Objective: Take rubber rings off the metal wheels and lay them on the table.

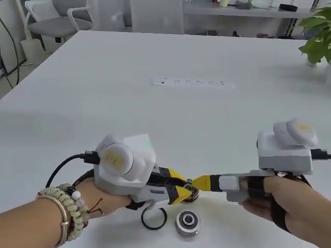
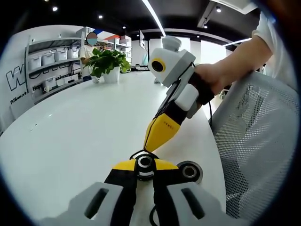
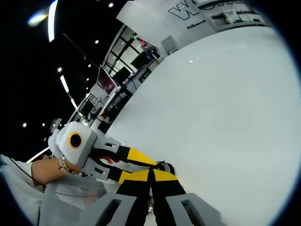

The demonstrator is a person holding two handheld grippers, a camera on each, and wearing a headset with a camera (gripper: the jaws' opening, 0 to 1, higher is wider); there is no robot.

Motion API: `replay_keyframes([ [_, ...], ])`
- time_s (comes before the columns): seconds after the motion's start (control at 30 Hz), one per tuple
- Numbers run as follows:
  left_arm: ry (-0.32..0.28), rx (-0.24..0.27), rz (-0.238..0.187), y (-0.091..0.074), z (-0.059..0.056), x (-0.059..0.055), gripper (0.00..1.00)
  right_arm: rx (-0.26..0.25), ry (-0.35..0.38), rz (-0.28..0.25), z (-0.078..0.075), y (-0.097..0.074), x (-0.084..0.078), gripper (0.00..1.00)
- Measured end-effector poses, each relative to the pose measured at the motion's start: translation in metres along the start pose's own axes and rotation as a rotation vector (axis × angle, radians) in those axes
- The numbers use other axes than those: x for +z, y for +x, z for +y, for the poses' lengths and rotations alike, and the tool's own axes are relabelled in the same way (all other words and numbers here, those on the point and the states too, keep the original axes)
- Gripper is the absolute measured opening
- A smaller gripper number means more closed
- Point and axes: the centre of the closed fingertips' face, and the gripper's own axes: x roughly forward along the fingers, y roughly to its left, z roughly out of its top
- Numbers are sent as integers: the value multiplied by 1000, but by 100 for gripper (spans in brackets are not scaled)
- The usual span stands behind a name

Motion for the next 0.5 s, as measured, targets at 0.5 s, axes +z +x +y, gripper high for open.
replay_keyframes([
  [0.5,-1,6,-7,0,0,0,7,-69,-7,33,-17,0,-8,0],
])
